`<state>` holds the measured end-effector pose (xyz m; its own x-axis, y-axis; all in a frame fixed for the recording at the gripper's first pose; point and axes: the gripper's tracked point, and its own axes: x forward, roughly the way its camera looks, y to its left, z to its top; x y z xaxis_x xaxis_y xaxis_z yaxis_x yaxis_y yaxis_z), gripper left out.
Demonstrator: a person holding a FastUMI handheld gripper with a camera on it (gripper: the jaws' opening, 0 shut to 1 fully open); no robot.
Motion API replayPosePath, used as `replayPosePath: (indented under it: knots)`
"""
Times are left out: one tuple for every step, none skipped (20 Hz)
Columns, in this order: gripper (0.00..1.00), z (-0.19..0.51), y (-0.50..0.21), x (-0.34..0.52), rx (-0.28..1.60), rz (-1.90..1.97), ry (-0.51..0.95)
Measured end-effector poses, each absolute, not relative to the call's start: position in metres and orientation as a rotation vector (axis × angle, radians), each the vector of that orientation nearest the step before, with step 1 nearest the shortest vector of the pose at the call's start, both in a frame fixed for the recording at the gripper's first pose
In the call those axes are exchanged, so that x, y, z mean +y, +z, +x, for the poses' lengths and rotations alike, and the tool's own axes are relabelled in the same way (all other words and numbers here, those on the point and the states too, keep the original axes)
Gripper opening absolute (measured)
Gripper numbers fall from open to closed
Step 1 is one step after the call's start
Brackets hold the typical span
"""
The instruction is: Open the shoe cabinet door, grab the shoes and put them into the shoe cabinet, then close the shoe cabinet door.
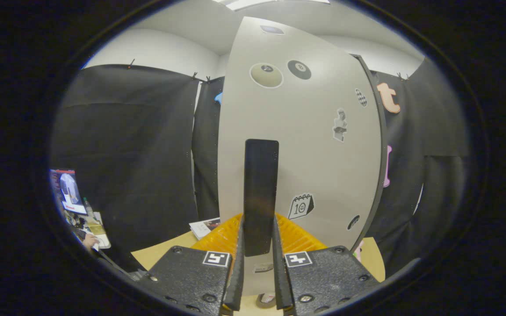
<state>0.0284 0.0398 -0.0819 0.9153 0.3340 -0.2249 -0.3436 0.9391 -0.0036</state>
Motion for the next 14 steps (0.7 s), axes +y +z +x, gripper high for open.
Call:
replayPosePath:
  knots:
    - [0.32,0.019,-0.080,0.033,0.218,-0.045,0.351]
    - [0.32,0.013,-0.079,0.027,0.210,-0.041,0.352]
    - [0.32,0.008,-0.078,0.020,0.201,-0.043,0.354]
    - [0.32,0.003,-0.077,0.014,0.192,-0.046,0.355]
    - [0.32,-0.001,-0.076,0.007,0.185,-0.047,0.352]
    - [0.32,-0.006,-0.076,0.000,0.181,-0.047,0.346]
    - [0.32,-0.011,-0.074,-0.007,0.176,-0.055,0.339]
    - [0.32,-0.015,-0.073,-0.013,0.169,-0.063,0.330]
    - [0.32,-0.018,-0.072,-0.018,0.162,-0.071,0.324]
    - [0.32,-0.022,-0.072,-0.025,0.157,-0.078,0.318]
    - [0.32,-0.025,-0.070,-0.031,0.153,-0.079,0.309]
    - [0.32,-0.029,-0.070,-0.039,0.149,-0.079,0.301]
    - [0.32,-0.033,-0.068,-0.047,0.143,-0.077,0.293]
    - [0.32,-0.037,-0.068,-0.053,0.142,-0.071,0.286]
